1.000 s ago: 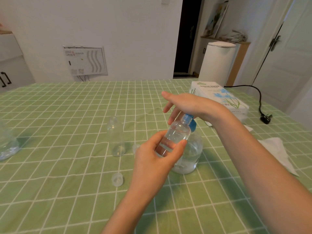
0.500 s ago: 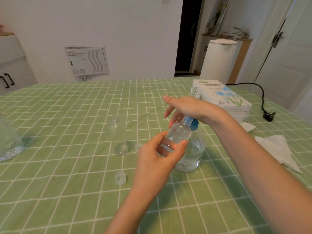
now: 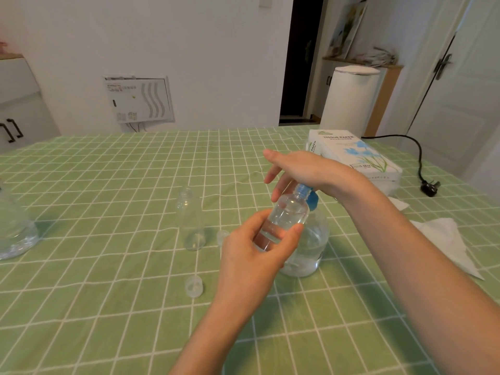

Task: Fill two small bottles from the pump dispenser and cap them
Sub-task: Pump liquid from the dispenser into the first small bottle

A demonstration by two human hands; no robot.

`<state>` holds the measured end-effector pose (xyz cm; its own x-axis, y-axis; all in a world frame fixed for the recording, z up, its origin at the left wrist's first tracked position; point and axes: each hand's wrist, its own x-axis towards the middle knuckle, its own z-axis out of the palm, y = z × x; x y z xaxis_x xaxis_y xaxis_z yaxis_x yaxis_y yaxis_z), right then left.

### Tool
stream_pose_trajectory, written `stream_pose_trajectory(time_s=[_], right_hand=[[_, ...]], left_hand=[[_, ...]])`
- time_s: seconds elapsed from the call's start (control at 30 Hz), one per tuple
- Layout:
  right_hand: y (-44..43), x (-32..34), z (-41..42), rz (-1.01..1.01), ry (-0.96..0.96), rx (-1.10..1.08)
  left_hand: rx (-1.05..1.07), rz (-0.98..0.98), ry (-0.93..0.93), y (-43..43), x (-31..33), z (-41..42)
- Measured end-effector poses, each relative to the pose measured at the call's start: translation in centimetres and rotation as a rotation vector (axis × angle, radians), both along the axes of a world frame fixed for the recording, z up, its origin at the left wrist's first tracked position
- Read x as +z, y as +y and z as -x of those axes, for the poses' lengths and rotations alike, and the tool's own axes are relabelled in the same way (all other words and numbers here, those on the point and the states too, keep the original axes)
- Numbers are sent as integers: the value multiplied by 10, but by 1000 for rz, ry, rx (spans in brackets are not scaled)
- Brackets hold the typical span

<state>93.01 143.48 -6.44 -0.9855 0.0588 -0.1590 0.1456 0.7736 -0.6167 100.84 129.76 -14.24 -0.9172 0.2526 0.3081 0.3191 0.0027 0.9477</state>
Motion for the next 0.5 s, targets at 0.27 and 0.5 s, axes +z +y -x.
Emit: stream_pose_trajectory(time_s=[0.27, 0.5], right_hand=[[0, -9, 2, -4, 10, 22], [0, 5, 3, -97, -34, -11]], left_hand=[[-3, 5, -5, -2, -3, 0], [-1, 6, 9, 0, -1, 2]])
